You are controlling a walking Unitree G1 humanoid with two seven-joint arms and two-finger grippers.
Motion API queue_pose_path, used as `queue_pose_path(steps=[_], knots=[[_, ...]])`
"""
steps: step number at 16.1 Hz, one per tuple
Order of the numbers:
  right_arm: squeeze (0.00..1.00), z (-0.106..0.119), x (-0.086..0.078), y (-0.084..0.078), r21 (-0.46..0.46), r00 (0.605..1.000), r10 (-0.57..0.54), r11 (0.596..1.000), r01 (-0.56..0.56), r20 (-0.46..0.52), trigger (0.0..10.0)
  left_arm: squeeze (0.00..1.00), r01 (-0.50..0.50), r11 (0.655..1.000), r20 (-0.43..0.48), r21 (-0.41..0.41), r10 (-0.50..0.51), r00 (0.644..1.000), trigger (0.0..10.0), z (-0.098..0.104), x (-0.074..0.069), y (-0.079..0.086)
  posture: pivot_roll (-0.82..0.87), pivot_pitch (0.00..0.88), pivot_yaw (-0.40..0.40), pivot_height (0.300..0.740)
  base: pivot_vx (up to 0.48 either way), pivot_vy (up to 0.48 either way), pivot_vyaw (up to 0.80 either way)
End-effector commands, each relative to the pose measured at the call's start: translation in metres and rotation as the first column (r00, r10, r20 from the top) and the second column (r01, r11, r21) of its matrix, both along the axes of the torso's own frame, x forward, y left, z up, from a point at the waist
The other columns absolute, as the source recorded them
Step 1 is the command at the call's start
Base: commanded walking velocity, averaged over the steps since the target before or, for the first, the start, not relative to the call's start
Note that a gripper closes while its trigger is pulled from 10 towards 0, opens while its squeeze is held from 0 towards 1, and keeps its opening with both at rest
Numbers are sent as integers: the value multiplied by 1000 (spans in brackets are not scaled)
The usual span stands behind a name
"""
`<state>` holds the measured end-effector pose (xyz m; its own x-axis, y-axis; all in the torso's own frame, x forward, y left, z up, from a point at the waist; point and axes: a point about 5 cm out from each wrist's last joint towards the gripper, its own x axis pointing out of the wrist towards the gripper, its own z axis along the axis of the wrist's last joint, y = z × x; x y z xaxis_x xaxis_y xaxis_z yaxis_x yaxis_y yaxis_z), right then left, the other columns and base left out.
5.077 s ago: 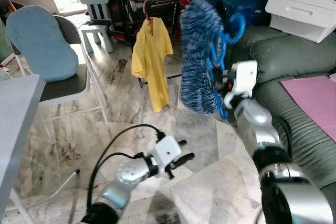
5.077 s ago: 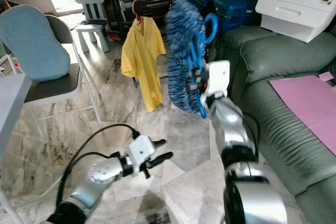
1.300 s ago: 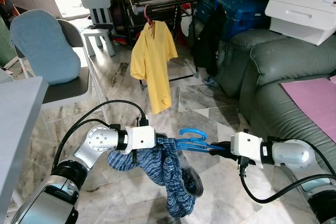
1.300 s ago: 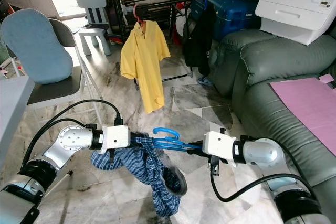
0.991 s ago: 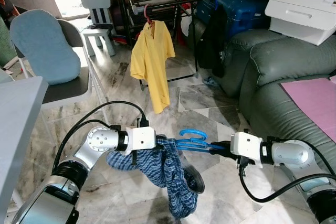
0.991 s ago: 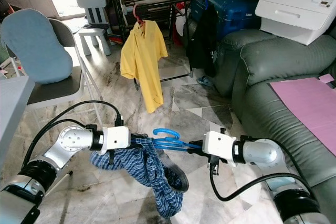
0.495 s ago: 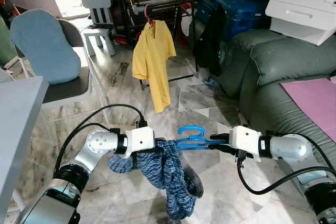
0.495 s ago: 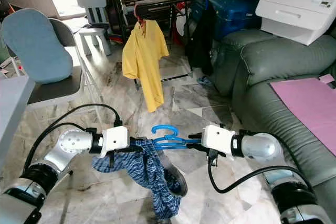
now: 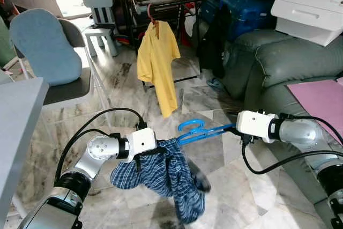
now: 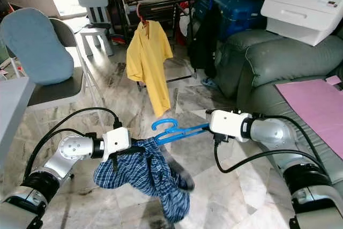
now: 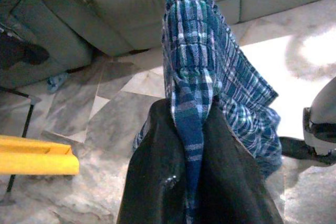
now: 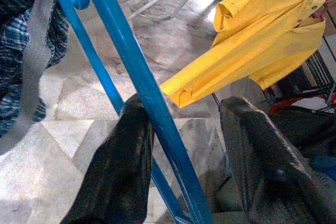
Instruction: Hang hanger
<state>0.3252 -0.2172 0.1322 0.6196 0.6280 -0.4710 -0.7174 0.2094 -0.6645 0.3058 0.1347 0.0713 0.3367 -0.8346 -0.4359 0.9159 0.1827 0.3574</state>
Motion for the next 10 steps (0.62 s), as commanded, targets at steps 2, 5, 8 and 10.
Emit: queue_pose_path(steps=[2,5,8,10], knots=[[1000,21,6,-10,31,998,-22,999,20,60,10000,0,-12,1000,-31,29,13,999,0,-8,-4,5,-183,0,67,740,0,0,0],[1000,21,3,-11,71,1000,15,997,-14,-7,10000,0,-31,999,-24,38,32,999,0,-8,-2,6,-187,0,66,740,0,0,0],[1000,18,-1,-11,64,998,47,997,-44,-48,10000,0,-43,998,-14,34,43,999,0,-8,-2,5,-187,0,67,740,0,0,0],[1000,23,1,-11,86,999,39,996,-37,-18,10000,0,-48,998,-10,42,49,999,0,-10,-3,6,-184,0,67,740,0,0,0]])
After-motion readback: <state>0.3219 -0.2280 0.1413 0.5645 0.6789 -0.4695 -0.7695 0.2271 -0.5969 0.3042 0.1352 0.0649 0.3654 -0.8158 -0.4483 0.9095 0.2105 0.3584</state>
